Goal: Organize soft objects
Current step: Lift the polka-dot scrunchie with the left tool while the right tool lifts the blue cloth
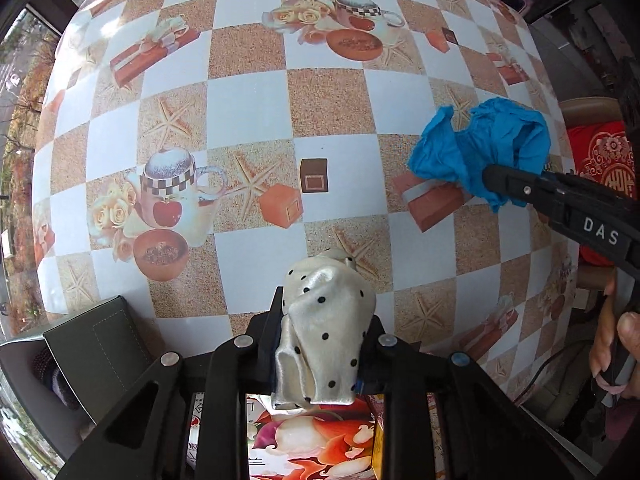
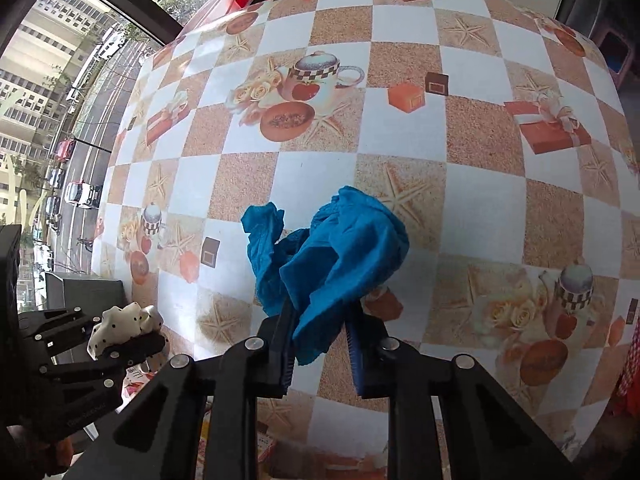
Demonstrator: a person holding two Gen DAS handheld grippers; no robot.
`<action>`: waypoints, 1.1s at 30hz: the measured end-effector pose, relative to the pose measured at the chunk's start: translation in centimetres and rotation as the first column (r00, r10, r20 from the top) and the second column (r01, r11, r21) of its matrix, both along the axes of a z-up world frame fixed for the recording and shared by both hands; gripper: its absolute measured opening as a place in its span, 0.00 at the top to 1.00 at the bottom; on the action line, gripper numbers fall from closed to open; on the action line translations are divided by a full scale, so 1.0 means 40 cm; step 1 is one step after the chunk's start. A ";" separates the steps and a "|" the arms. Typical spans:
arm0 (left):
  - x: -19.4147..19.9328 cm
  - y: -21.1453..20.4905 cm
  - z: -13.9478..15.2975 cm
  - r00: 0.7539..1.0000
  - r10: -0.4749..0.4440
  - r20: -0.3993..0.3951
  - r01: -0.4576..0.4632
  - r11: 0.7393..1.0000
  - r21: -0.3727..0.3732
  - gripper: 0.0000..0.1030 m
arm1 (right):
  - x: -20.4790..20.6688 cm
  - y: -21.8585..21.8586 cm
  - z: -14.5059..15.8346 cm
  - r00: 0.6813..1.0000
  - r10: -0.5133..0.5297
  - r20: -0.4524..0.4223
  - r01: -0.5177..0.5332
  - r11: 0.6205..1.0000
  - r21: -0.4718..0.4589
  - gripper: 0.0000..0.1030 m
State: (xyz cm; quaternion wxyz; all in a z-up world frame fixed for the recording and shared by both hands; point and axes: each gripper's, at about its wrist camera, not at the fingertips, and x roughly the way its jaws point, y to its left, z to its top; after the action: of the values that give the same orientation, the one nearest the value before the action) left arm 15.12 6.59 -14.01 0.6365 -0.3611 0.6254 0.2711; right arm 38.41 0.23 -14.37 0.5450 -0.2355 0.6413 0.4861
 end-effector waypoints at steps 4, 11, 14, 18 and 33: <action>0.003 0.004 0.027 1.000 -0.007 0.011 0.007 1.000 0.008 0.73 | -0.020 -0.026 0.006 1.000 -0.013 0.014 0.014 1.000 -0.007 0.77; 0.030 -0.022 0.035 0.999 -0.045 0.028 0.045 0.999 0.022 0.73 | 0.003 -0.103 -0.041 0.995 -0.093 -0.045 0.088 0.991 -0.101 0.74; 0.034 -0.035 0.045 0.998 -0.059 0.033 0.058 0.998 0.029 0.73 | -0.006 -0.102 -0.054 0.997 -0.063 0.032 0.066 0.990 -0.123 0.27; 0.024 -0.035 0.058 0.998 -0.056 0.033 0.055 0.998 0.033 0.73 | -0.037 -0.065 -0.085 0.996 -0.012 0.083 0.023 0.991 -0.132 0.21; 0.074 -0.086 0.149 0.987 -0.151 0.056 0.142 0.981 0.134 0.73 | 0.011 -0.115 -0.092 0.989 -0.149 -0.014 0.148 0.988 -0.053 0.83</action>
State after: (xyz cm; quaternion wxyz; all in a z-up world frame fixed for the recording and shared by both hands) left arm 18.08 3.16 -8.05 0.6970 -0.2809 0.6100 0.2514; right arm 38.86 -4.37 -18.06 0.5677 -0.1967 0.6743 0.4293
